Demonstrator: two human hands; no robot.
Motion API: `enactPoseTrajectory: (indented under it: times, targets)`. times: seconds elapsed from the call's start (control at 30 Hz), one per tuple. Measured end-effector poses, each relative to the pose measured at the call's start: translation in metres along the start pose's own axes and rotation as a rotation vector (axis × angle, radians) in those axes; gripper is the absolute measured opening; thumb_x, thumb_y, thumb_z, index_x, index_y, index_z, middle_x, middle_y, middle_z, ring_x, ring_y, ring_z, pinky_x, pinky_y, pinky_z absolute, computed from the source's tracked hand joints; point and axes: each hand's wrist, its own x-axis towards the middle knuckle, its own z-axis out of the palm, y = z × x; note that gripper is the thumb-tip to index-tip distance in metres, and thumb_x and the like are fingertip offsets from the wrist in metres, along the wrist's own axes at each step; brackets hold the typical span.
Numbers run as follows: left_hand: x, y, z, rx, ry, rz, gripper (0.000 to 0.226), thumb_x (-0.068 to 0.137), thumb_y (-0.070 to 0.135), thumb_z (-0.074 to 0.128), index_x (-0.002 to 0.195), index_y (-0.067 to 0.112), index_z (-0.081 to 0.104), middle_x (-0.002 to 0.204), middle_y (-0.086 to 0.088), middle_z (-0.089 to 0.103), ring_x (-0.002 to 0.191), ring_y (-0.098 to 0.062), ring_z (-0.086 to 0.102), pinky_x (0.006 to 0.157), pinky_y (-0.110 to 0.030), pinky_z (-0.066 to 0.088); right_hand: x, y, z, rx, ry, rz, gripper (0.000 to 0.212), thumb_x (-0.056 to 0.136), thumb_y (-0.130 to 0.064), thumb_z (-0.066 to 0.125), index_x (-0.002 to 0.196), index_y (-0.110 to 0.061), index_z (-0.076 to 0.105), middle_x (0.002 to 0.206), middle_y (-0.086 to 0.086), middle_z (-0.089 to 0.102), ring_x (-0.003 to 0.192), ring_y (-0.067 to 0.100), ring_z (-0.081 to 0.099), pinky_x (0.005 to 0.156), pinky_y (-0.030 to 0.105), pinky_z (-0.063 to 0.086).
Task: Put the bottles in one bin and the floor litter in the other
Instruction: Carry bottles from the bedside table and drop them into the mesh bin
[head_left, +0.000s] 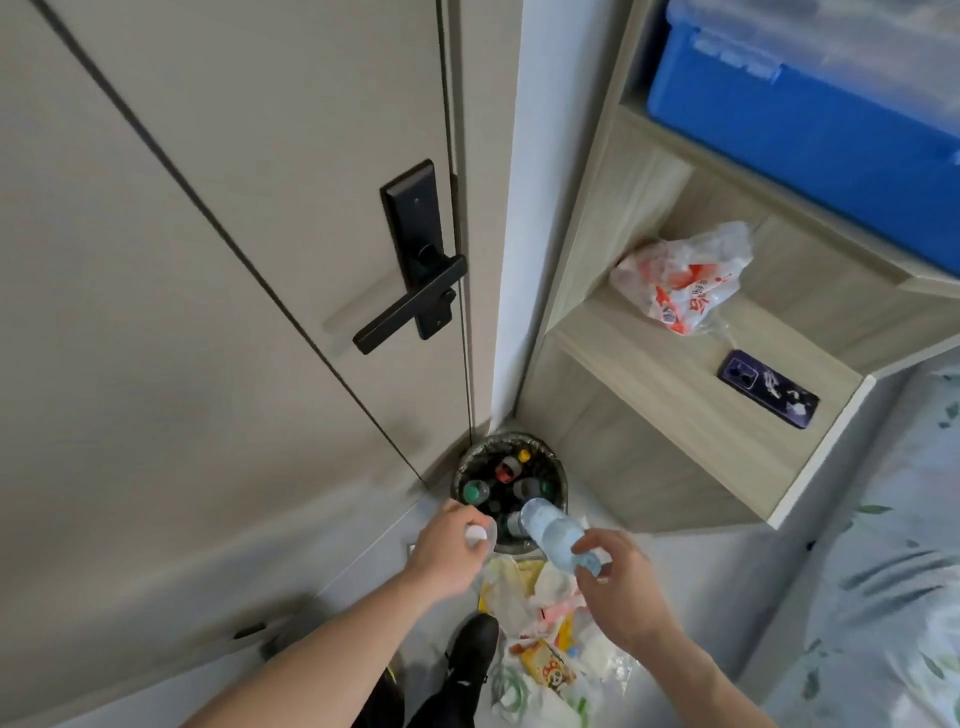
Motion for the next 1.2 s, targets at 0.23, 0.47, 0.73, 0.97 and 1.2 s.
enactPoseTrajectory:
  times: [0.23,0.47,0.73,0.97,1.2]
  targets:
    - [0.091,-0.066,0.081,-0.031,0.05,-0.015,0.016,0.094,0.024,0.065,0.108,0.033,0.065,0.112,0.014,0.047,0.097,-0.008,0.06,0.085,-0.015,0.042,0.096,0.057,0.057,0.002,0.051,0.04,0.028,0.087,-0.013,0.066,0.09,-0.041,0.063,0.118,-0.019,0.061,0.084,0.009,0.068,0.076,0.036,0.06]
    - [0.147,-0.122,0.14,-0.003,0.01,-0.007,0.016,0.094,0.024,0.067,0.108,0.031,0.066,0.112,0.015,0.046,0.091,-0.007,0.059,0.081,-0.014,0.041,0.175,0.096,0.118,-0.063,0.039,0.072,0.025,0.089,-0.012,0.063,0.105,-0.03,0.066,0.12,-0.013,0.06,0.083,0.01,0.067,0.063,0.02,0.052]
    - [0.165,-0.163,0.158,0.038,-0.147,0.02,0.037,0.095,0.015,0.06,0.13,0.027,0.056,0.128,0.011,0.043,0.106,-0.016,0.063,0.096,-0.034,0.052,0.231,0.109,0.173,-0.026,-0.038,0.166,0.03,0.089,-0.011,0.058,0.114,-0.026,0.065,0.122,0.0,0.059,0.087,0.021,0.063,0.052,0.017,0.038]
    - [0.162,-0.171,0.144,0.083,-0.193,0.038,0.044,0.094,0.009,0.058,0.133,0.03,0.053,0.136,0.016,0.042,0.117,-0.011,0.058,0.1,-0.033,0.051,0.237,0.112,0.182,0.049,-0.107,0.228,0.038,0.09,-0.016,0.058,0.126,-0.026,0.06,0.106,0.002,0.062,0.071,0.016,0.057,0.047,0.018,0.037]
    - [0.136,-0.14,0.125,0.09,-0.149,0.046,0.043,0.095,0.011,0.057,0.134,0.029,0.055,0.14,0.019,0.038,0.122,-0.006,0.053,0.103,-0.022,0.044,0.173,0.11,0.152,0.102,-0.034,0.273,0.045,0.088,-0.016,0.059,0.128,-0.036,0.058,0.13,-0.012,0.053,0.107,0.016,0.062,0.077,0.029,0.051]
